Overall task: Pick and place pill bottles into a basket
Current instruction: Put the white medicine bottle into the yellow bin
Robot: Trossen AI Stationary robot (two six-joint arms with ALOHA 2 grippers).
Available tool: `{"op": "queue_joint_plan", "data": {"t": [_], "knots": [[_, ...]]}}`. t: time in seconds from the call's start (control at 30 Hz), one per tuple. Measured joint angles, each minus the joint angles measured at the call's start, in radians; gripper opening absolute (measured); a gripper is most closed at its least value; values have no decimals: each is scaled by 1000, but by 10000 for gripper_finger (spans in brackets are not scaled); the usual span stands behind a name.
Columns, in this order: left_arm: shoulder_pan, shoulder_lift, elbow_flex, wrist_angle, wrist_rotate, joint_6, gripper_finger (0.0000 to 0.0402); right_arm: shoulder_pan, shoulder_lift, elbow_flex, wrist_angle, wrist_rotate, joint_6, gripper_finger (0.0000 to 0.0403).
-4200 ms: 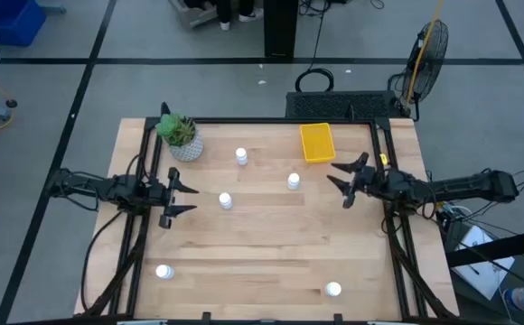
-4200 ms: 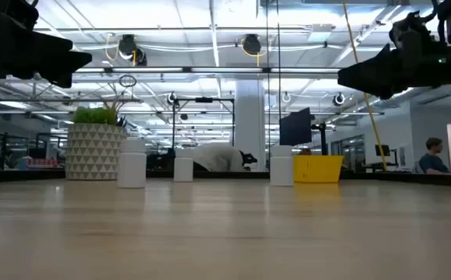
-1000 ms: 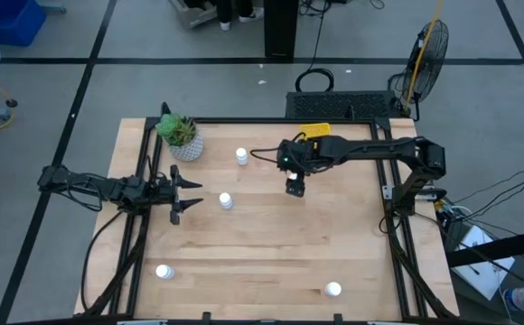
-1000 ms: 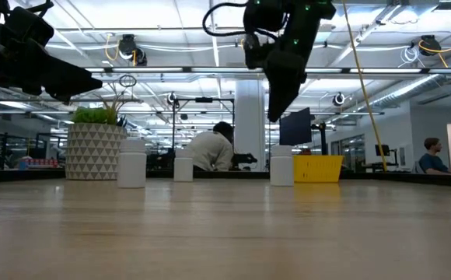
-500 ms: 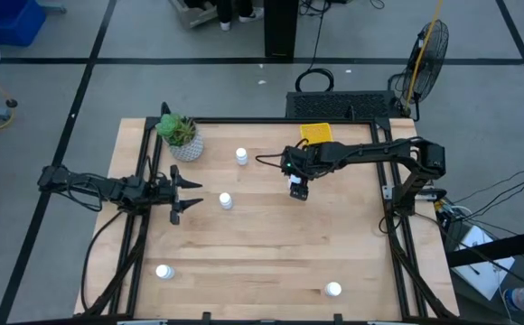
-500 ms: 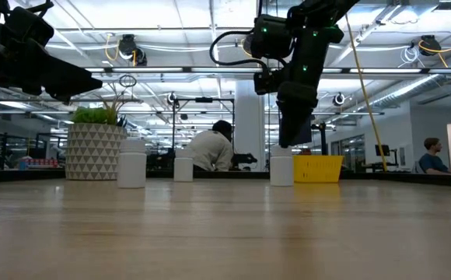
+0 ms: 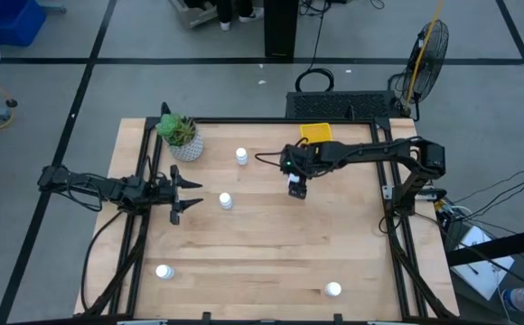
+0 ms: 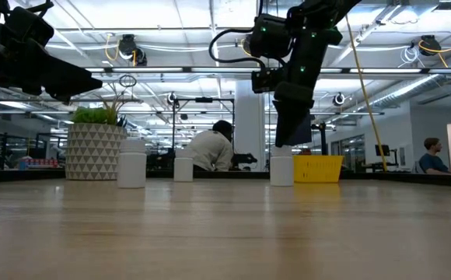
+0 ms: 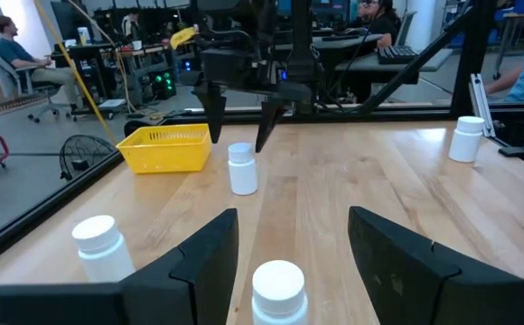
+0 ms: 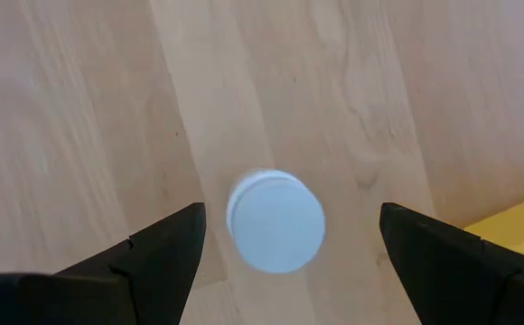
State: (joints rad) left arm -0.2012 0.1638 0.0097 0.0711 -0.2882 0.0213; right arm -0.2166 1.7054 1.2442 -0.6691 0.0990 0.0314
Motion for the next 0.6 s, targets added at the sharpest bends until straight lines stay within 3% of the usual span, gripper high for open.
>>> {"op": "queue_joint_plan", "data": {"t": [0.6], "knots": [[0, 0, 0, 0, 1, 0, 214, -19, 0, -81, 102, -52, 54, 322]]}}
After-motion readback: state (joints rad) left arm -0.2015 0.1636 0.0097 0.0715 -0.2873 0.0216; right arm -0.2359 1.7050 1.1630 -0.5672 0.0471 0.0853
